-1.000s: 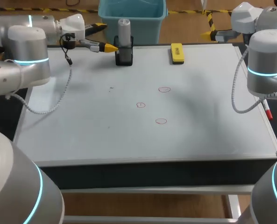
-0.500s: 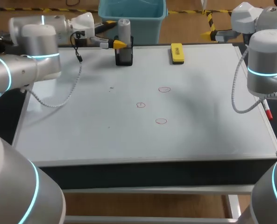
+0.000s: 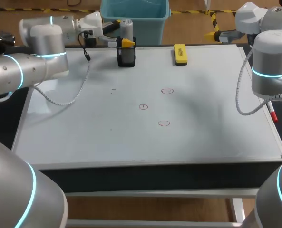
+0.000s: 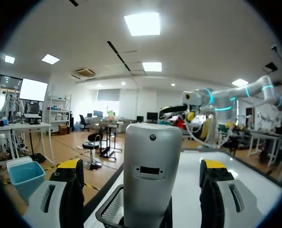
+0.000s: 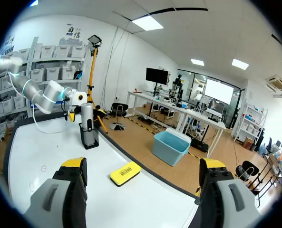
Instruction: Pick up the inspection probe, press it on each red-marked spot on the whiteboard one by one, put down the probe, pick up the eraser, and wipe off all the red marks.
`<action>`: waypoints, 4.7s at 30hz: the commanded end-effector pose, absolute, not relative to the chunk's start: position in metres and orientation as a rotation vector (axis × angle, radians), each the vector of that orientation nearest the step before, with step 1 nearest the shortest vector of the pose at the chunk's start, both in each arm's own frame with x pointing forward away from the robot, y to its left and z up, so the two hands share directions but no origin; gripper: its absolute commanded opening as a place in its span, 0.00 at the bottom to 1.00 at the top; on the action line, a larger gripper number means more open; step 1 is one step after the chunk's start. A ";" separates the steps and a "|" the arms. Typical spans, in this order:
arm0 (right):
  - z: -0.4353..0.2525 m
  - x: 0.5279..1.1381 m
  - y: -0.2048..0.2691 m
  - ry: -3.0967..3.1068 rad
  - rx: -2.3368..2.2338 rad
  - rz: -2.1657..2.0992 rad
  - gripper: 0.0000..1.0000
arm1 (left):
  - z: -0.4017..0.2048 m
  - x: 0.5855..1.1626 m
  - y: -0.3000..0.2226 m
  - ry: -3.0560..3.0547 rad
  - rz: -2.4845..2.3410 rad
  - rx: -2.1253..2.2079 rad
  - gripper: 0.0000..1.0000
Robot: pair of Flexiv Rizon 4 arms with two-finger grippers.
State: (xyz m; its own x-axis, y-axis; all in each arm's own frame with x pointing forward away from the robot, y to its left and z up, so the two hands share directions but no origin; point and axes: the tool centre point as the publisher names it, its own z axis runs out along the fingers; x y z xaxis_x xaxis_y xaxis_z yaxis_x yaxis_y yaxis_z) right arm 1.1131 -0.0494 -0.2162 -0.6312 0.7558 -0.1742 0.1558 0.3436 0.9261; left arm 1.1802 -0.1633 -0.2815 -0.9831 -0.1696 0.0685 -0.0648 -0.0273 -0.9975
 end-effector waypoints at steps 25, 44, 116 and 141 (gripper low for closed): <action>-0.216 1.114 -0.050 2.012 0.794 1.290 1.00 | -0.281 1.187 -0.181 2.123 -2.192 -0.264 1.00; -0.216 1.114 -0.050 2.012 0.794 1.290 1.00 | -0.276 1.182 -0.171 2.108 -2.181 -0.244 0.00; -0.216 1.114 -0.050 2.012 0.794 1.290 1.00 | -0.191 1.062 -0.027 1.967 -2.076 -0.224 0.00; -0.216 1.114 -0.050 2.012 0.794 1.290 1.00 | -0.230 1.055 -0.013 1.985 -2.071 -0.305 0.00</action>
State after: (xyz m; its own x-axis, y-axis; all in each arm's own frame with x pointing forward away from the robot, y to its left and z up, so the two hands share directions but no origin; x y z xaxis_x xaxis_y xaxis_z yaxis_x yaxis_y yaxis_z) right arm 1.1132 -0.0495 -0.2162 -0.6311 0.7559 -0.1743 0.1559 0.3436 0.9261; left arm 1.0561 -0.0128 -0.2320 -0.9464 -0.3221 -0.0250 0.0389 -0.0367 -0.9986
